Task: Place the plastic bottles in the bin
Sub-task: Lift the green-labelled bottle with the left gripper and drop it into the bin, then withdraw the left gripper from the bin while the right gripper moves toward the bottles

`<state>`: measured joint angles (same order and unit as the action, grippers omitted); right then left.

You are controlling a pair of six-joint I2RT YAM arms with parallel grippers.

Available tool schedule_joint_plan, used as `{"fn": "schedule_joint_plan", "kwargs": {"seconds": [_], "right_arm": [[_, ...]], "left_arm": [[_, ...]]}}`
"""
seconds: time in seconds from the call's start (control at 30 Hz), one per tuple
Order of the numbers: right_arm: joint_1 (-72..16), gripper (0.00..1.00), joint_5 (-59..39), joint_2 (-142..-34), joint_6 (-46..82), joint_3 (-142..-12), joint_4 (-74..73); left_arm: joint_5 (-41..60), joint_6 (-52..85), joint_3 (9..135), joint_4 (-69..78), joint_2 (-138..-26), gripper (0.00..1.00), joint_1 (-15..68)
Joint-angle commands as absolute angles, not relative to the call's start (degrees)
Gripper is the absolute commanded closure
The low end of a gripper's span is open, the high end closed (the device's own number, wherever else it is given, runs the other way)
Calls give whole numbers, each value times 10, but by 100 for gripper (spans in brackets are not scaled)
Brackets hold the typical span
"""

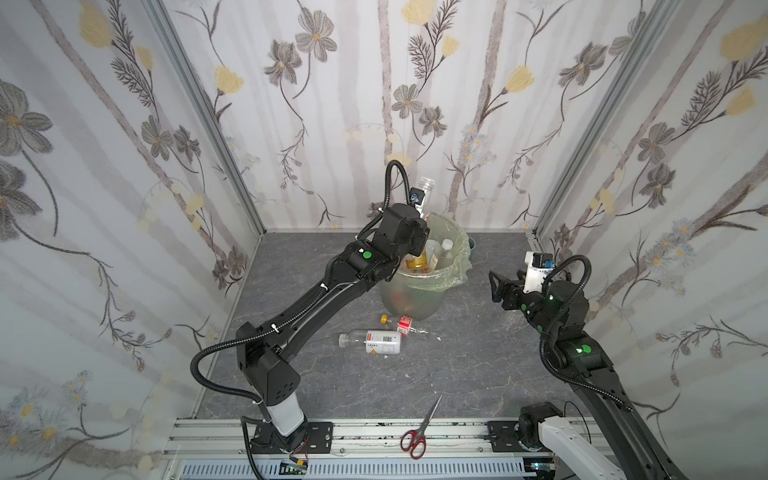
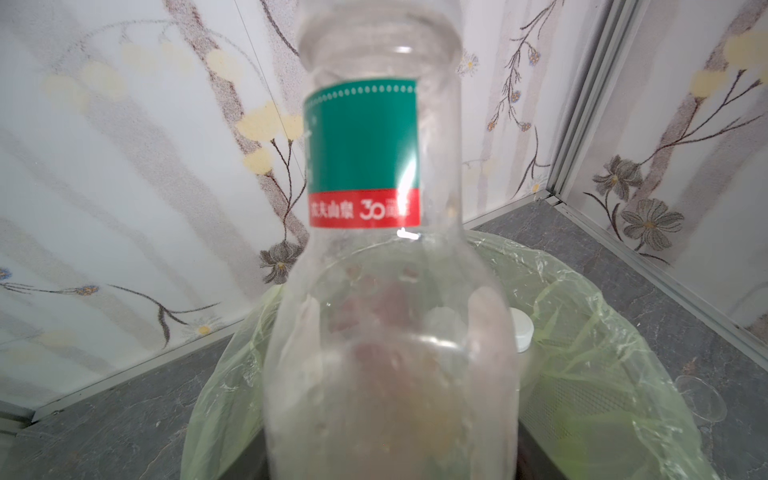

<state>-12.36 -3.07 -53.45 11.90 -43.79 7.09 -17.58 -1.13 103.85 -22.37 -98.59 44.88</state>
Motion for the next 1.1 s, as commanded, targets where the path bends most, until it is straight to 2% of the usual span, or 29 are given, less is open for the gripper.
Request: {"fn": "schedule_joint_plan", "kwargs": {"seconds": [0.0,0.17,0.4,0.67,0.87,1.07], "right_arm": [[-123,15,-41,-538,126,-437,42],[-124,15,-46,-542,128,-438,39],[-124,14,-45,-544,127,-439,40],[-124,14,-52,-552,127,-442,43],[-126,14,-71,-556,117,-448,48],[-160,14,-100,-559,72,-465,57]], "left_arm": [[-179,1,1033,-189,-995,41,444],[-168,6,1026,-186,-1006,38,439],[-168,21,987,-186,-990,28,439],[-173,24,967,-186,-957,21,437],[-186,25,951,-186,-912,19,424],[-188,56,867,-185,-836,13,372]]}}
